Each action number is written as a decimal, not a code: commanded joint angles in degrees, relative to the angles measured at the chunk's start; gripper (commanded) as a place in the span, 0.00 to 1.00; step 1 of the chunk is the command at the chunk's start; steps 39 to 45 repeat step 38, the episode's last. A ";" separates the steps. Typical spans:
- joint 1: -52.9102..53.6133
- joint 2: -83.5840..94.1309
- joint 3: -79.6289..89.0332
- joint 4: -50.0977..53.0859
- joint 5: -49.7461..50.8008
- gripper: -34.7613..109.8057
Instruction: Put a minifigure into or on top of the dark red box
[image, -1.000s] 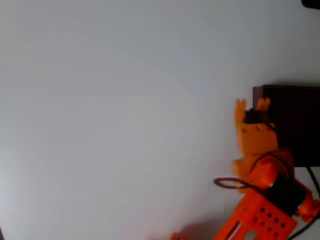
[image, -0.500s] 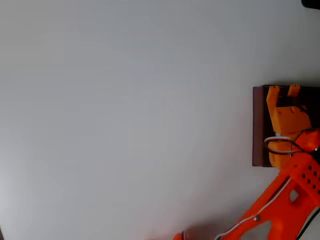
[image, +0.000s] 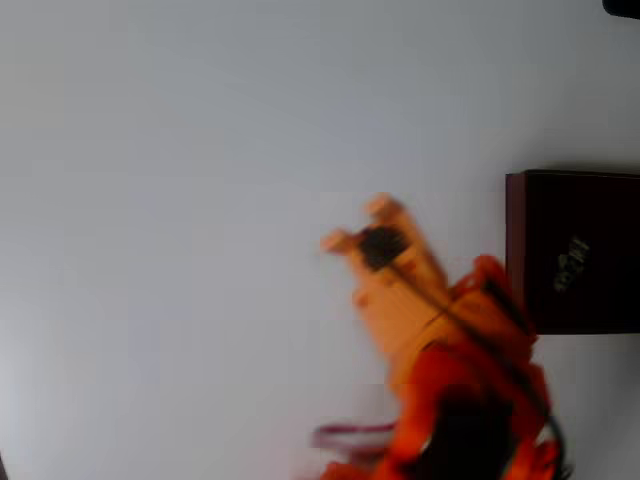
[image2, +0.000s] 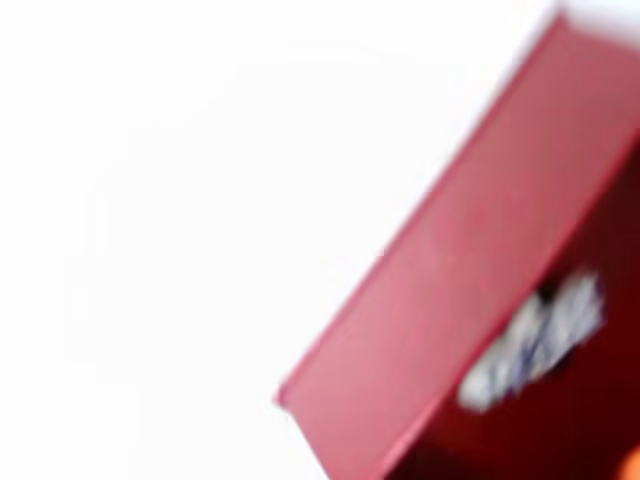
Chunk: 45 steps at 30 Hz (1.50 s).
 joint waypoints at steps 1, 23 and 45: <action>-15.91 22.76 9.93 1.05 1.85 0.33; -84.99 68.73 62.75 -14.24 -14.68 0.24; -82.71 69.35 72.07 -21.80 -16.08 0.24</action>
